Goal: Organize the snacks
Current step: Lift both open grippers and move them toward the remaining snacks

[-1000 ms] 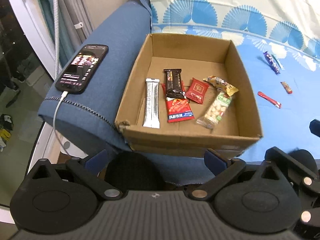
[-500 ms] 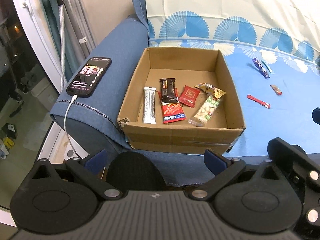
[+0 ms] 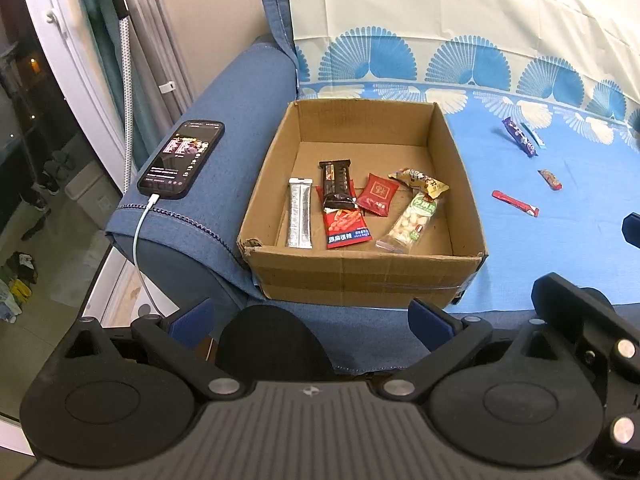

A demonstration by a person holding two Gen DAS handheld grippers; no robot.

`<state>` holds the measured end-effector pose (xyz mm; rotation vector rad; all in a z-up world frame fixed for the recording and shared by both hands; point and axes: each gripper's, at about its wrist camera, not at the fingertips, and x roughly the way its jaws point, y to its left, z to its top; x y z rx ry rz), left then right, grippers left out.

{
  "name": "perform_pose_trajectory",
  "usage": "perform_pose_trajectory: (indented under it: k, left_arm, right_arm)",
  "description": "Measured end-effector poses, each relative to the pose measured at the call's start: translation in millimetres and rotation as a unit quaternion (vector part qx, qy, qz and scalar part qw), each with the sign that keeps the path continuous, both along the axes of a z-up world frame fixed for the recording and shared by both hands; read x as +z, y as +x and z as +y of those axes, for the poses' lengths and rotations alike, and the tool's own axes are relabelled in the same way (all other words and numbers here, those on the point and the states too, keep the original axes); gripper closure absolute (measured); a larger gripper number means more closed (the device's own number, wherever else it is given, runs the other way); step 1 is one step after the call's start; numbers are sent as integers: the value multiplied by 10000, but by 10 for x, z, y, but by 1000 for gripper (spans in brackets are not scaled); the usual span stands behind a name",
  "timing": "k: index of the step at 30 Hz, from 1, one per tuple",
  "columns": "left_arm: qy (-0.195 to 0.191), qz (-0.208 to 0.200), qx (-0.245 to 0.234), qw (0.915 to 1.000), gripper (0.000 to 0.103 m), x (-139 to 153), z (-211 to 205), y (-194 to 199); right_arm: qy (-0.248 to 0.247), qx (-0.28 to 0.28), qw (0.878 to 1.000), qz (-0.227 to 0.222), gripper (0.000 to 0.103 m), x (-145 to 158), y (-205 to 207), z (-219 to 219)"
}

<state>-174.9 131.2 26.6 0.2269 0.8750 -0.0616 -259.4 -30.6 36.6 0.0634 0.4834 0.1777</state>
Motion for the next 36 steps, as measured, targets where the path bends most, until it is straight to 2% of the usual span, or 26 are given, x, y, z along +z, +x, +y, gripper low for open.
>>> perform_pose_trajectory:
  k: [14,17,21,28,32,36]
  left_arm:
    - [173,282,-98,9994,0,-143,-134,164]
    - [238,367,-167,9989,0,-176,-255,260]
    - [351,437,-312,9979,0,-197,-484,454]
    - [229,619,-671,9956,0,-161,-1194,1012]
    - [-45,748,-845,9936,0,-172,-1771,1482]
    - [-219,793,-910,9924,0,-327,-2391,2069]
  right_arm:
    - [142,-2,9996,263,1,-124,151,-103]
    - [239,-172,9991,321,1,-171,208,-222]
    - [438,-676,9957,450,1,-278,308,-540]
    - [573,-1708,9813,684,1,-517,554,-1354]
    - [527,-2209,9713,711,1,-680,789,-1847]
    - [462,-2543,9628,786,1,-942,1147,-2340]
